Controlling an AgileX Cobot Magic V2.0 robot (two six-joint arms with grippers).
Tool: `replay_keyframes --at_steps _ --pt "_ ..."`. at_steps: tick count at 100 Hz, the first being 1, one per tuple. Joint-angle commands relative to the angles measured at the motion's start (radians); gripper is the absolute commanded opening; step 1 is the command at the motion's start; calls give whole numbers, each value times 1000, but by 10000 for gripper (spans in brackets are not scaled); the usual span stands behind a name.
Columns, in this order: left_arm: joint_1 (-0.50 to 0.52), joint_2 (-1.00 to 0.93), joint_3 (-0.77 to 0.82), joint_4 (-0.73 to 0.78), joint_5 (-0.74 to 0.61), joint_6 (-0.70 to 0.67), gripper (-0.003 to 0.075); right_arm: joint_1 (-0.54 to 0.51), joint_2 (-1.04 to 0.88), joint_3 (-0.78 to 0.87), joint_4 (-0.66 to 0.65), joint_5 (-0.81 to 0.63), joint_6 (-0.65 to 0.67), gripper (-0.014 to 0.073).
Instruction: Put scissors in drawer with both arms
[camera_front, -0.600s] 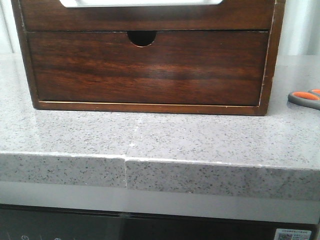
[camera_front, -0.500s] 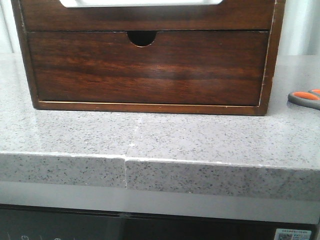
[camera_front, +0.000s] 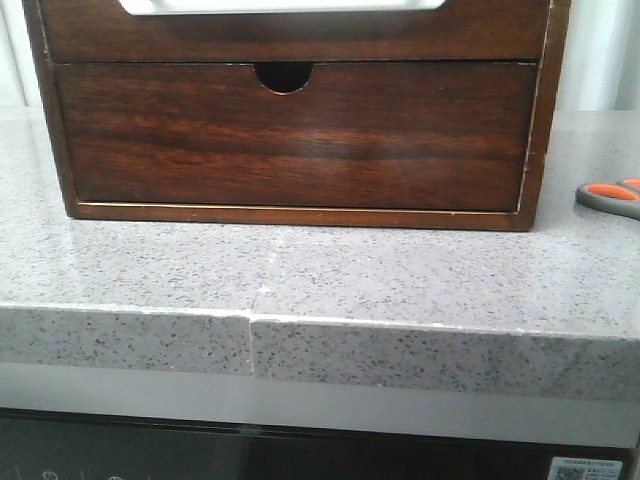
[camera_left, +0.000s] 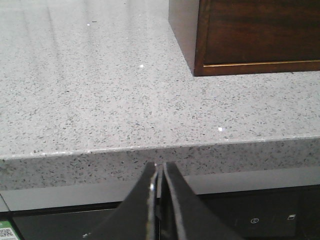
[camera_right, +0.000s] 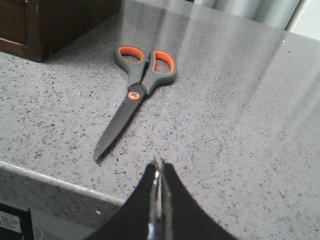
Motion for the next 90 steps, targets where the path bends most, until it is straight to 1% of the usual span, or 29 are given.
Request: replay_keyframes --at_steps 1,17,28,37,42,47,50,55,77,90 --pt "3 -34 20 -2 -54 -10 -20 -5 -25 30 -9 -26 -2 -46" --pt "3 -34 20 -2 -57 -10 -20 -5 -25 30 -9 -26 -2 -46" --pt "3 -34 20 -32 -96 -10 -20 -5 -25 30 -9 -38 -2 -46" --pt "3 -34 20 -46 -141 -10 -20 -5 -25 30 -9 -88 -2 -46" --pt "3 -34 20 -121 -151 -19 -20 -5 -25 30 -9 -117 -2 -46" --pt "3 -34 20 -276 -145 -19 -20 -5 -25 30 -9 -142 -2 -46" --pt "3 -34 20 -337 -141 -19 -20 -5 -25 30 -9 -155 -2 -46" --pt "3 -34 20 -397 -141 -19 -20 -5 -25 30 -9 -170 -2 -46" --pt "3 -34 20 -403 -143 -16 -20 -5 -25 30 -9 -237 -2 -46" --pt "3 -34 20 -405 -143 -16 -20 -5 -25 30 -9 -247 -2 -46"
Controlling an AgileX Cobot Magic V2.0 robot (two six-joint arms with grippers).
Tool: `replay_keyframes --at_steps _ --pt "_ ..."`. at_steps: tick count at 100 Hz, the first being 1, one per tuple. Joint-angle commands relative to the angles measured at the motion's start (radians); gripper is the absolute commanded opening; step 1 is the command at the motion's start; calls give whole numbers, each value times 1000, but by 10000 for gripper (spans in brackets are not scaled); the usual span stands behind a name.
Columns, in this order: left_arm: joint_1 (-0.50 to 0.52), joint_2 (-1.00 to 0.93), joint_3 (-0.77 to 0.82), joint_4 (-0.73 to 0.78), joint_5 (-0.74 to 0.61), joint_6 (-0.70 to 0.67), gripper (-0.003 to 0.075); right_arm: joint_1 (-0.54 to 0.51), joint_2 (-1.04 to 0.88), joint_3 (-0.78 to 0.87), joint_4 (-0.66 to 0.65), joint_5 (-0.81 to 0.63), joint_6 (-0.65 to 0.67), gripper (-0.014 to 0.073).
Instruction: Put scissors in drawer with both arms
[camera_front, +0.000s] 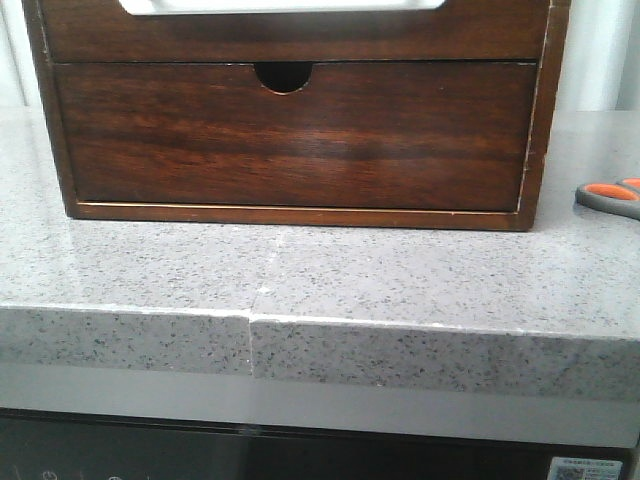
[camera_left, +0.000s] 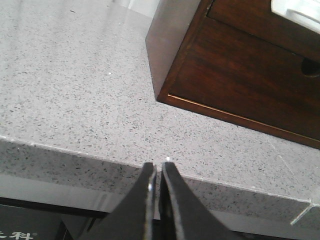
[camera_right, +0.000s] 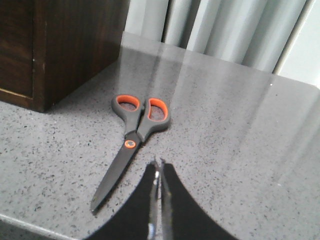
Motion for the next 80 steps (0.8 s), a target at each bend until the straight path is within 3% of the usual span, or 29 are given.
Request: replay_keyframes --at_steps 1,16,59,80 --pt "3 -34 20 -21 -80 -10 -20 -5 -25 30 -9 -96 -2 -46" --pt "3 -34 20 -155 -83 -10 -20 -5 -25 30 -9 -102 -2 -46" --pt "3 -34 20 -155 -80 -10 -20 -5 -25 30 -8 -130 -2 -46" --pt "3 -34 20 -155 -80 -10 -20 -5 -25 30 127 -156 -2 -46"
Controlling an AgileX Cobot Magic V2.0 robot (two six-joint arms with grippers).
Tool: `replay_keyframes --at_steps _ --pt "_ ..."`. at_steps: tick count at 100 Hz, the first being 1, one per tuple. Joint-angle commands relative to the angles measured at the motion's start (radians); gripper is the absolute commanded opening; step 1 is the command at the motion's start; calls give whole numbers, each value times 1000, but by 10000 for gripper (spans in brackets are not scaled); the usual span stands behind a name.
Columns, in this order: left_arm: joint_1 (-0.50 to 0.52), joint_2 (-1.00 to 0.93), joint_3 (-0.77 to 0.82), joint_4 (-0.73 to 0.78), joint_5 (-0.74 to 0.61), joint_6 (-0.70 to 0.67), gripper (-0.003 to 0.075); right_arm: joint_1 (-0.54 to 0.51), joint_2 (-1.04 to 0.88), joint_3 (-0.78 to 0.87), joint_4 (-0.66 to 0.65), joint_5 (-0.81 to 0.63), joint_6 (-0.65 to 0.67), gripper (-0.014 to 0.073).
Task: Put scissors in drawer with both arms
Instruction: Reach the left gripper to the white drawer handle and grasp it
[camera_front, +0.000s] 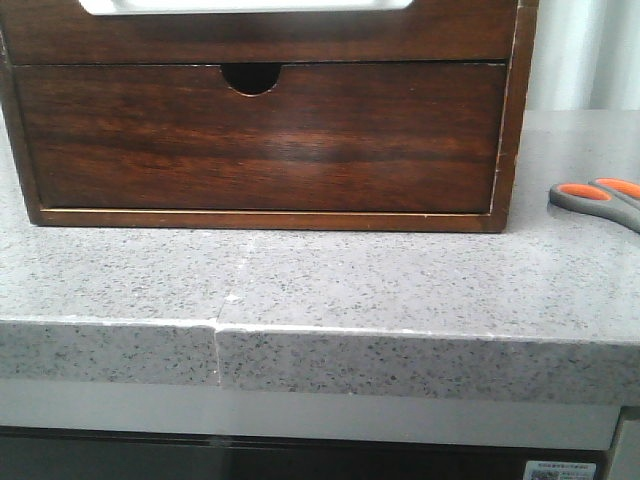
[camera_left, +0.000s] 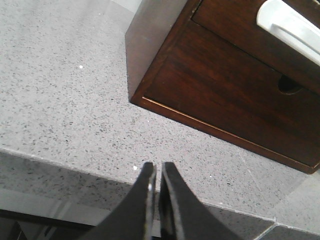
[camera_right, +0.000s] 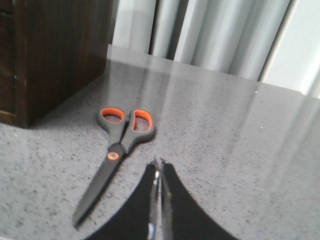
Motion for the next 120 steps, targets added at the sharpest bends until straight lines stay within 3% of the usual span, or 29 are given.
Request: replay_keyframes --at_steps 1,19,43,62,82,99,120 --pt "3 -34 20 -18 -72 -8 -20 -5 -25 30 74 -102 -2 -46" --pt "3 -34 20 -41 -78 -8 -20 -5 -25 30 202 -114 -2 -46" --pt "3 -34 20 -407 -120 -8 -20 -5 -25 30 485 -150 -2 -46" --pt "-1 -33 -16 -485 -161 -6 -20 -5 -25 -12 822 -145 -2 -46" --pt "-3 47 -172 -476 -40 97 -20 -5 -23 -152 799 56 -35 -46" --pt "-3 271 -364 -342 180 157 -19 -5 49 -272 712 244 -43 -45" --pt "-3 581 -554 -374 270 157 -13 -5 218 -386 707 280 -7 -44"
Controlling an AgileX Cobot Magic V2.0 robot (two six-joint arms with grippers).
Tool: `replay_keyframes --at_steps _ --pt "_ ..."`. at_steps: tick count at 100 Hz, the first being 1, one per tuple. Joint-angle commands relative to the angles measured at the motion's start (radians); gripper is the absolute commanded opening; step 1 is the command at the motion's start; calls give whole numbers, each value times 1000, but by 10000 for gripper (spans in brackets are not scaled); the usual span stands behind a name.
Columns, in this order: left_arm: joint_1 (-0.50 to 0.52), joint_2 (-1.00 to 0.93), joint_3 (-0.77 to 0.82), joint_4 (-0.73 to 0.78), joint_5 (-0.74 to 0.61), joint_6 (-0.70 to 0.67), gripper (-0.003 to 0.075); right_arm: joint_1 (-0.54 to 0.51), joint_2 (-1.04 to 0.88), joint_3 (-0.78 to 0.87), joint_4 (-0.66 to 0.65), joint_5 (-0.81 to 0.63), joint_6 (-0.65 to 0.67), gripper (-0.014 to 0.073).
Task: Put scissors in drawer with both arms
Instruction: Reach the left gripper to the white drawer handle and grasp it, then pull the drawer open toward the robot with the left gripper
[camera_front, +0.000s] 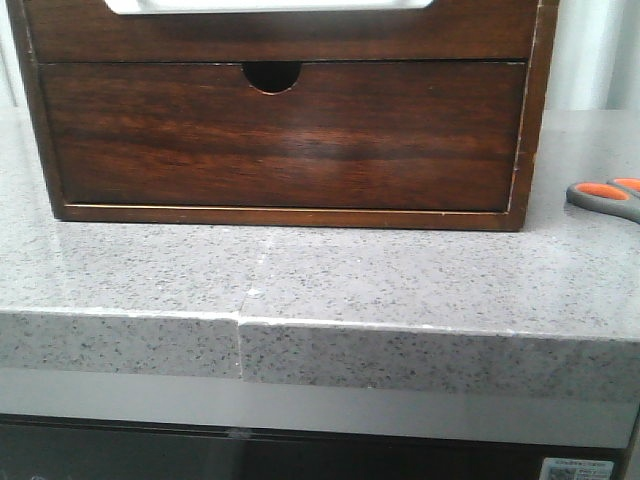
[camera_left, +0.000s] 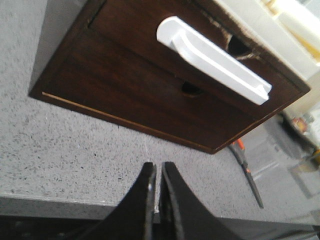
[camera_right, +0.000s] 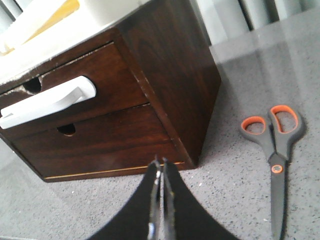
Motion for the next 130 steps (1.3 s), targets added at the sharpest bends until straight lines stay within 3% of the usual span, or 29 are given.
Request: replay_keyframes --at_steps 1,8,16,23,30,39,46,54,84,110,130 --pt "-3 111 -91 -68 -18 4 -11 -5 88 -80 3 -46 32 -44" --pt "-3 185 -128 -152 -17 6 49 -5 139 -114 8 -46 81 -42" --pt "-3 247 -150 -273 -17 19 188 -5 186 -138 40 -46 121 -6" --pt "-3 290 -157 -422 -16 85 309 -5 212 -147 99 -46 121 89" --pt "-3 324 -157 -592 -8 156 374 -5 234 -147 175 -36 121 223" --pt "-3 364 -157 -802 9 221 371 -5 256 -147 242 -11 121 397" --pt "-3 397 -157 -930 17 252 362 -5 265 -147 262 -6 121 464" --pt "-3 439 -157 -1044 32 287 348 -5 267 -147 264 -8 121 466" --pt "-3 620 -284 -1045 194 289 347 -5 267 -147 257 -53 121 466" --pt "-7 748 -344 -1045 189 287 347 -5 267 -147 249 -55 121 466" --pt "-68 810 -380 -1045 187 287 347 -5 267 -147 246 -55 121 466"
